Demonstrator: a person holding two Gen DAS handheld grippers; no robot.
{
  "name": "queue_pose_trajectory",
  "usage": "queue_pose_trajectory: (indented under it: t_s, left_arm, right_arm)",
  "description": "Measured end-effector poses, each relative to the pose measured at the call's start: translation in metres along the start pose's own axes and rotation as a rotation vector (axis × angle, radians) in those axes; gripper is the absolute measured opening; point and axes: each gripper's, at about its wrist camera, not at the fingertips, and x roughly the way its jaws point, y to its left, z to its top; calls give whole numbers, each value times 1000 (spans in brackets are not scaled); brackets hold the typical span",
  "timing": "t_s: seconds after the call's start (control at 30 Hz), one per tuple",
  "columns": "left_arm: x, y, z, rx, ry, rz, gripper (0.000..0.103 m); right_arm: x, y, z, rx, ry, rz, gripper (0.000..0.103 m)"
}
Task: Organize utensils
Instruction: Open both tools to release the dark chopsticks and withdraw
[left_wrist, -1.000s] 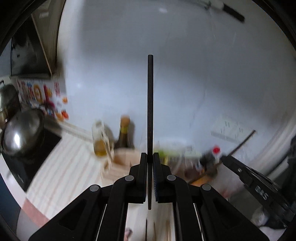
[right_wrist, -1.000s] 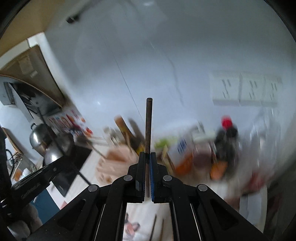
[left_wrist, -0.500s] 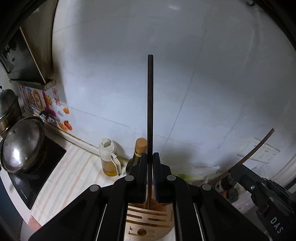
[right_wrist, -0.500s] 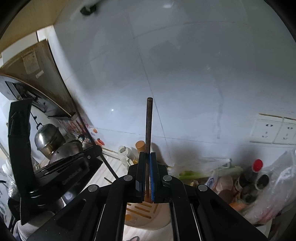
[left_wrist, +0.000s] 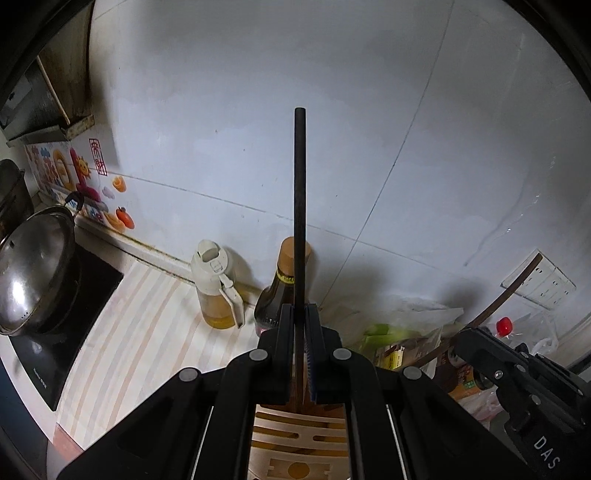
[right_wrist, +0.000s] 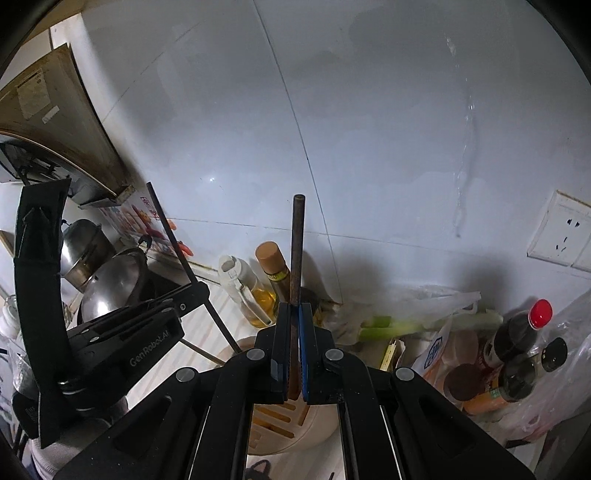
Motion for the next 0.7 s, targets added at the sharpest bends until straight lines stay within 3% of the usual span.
queue_pose_trajectory:
  t_s: [0.17, 0.27, 0.4, 0.43, 0.47, 0.5, 0.53, 0.63, 0.7]
  left_arm:
    - [4, 4, -2, -6, 38, -24, 3]
    - [2, 7, -3, -33, 80, -30, 7]
    - [-15, 8, -5, -21, 58, 9, 10]
    - [-21, 9, -6, -16, 52, 28, 16]
    - [-26, 10, -7, -15, 45, 39, 37]
    - [-32, 12, -8, -17, 35, 47, 68]
    - [-40, 15, -12, -25, 13, 57, 79]
    - [-56, 20, -23, -20, -23, 95, 83]
    - [-64, 23, -36, -13, -26, 131, 102]
  right_arm:
    - [1, 1, 1, 2, 18, 3, 4]
    - [9, 2, 1, 6, 82, 26, 5]
    - [12, -1, -1, 25, 123, 24, 7]
    - [9, -2, -1, 29, 124, 27, 12]
    - [6, -3, -2, 33, 120, 22, 19]
    - [2, -4, -3, 34, 114, 14, 22]
    - [-2, -5, -5, 37, 105, 10, 26]
    - [-20, -10, -11, 44, 75, -16, 28]
    - [-31, -15, -19, 53, 60, -39, 33]
